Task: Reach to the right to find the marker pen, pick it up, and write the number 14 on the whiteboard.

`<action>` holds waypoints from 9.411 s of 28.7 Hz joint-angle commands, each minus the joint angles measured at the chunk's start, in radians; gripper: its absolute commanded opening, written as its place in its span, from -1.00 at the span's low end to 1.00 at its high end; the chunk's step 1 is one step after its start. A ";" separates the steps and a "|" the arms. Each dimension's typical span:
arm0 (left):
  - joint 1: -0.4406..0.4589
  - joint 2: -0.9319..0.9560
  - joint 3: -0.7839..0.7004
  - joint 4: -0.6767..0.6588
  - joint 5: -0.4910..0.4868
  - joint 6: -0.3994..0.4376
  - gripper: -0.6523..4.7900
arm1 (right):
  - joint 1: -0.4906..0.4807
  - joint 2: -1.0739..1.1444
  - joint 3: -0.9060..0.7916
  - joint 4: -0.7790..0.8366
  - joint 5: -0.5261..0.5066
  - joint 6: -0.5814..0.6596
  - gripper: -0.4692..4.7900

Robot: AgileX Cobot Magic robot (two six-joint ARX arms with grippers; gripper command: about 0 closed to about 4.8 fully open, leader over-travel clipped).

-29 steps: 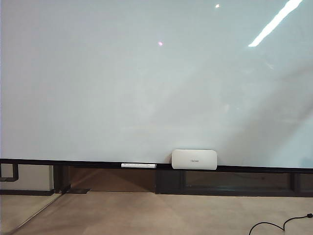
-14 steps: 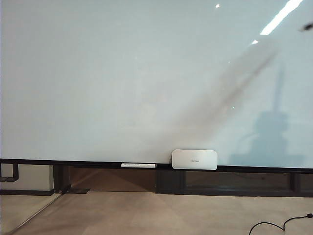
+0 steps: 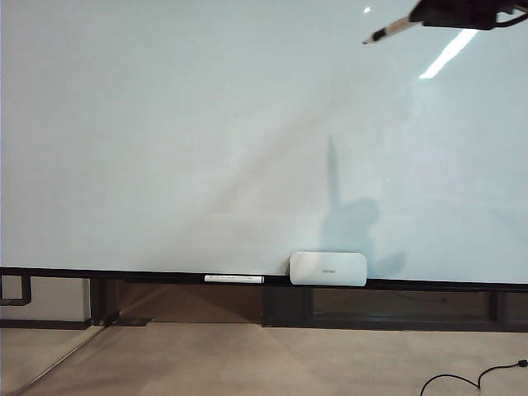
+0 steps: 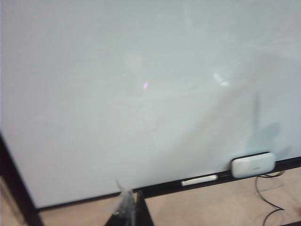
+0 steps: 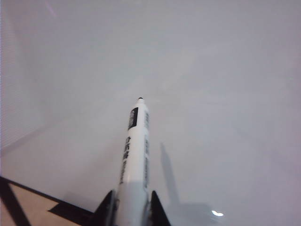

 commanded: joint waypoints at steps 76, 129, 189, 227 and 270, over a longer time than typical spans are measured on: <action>0.000 0.098 0.099 0.142 0.317 -0.002 -0.78 | 0.302 0.540 0.827 -0.166 0.270 -0.084 -0.83; 0.000 0.102 0.100 0.188 0.378 0.003 -0.78 | 0.281 0.576 0.830 -0.089 0.300 -0.137 -0.83; 0.000 0.102 0.101 0.188 0.374 0.028 -0.78 | 0.270 0.715 0.821 -0.445 0.364 -0.079 -0.83; 0.000 0.027 0.100 0.121 0.465 -0.036 -0.78 | 0.311 0.509 0.714 -0.138 0.423 -0.238 -0.83; 0.000 0.033 0.100 0.071 0.465 -0.032 -0.78 | 0.258 0.572 0.752 -0.251 0.434 -0.184 -0.83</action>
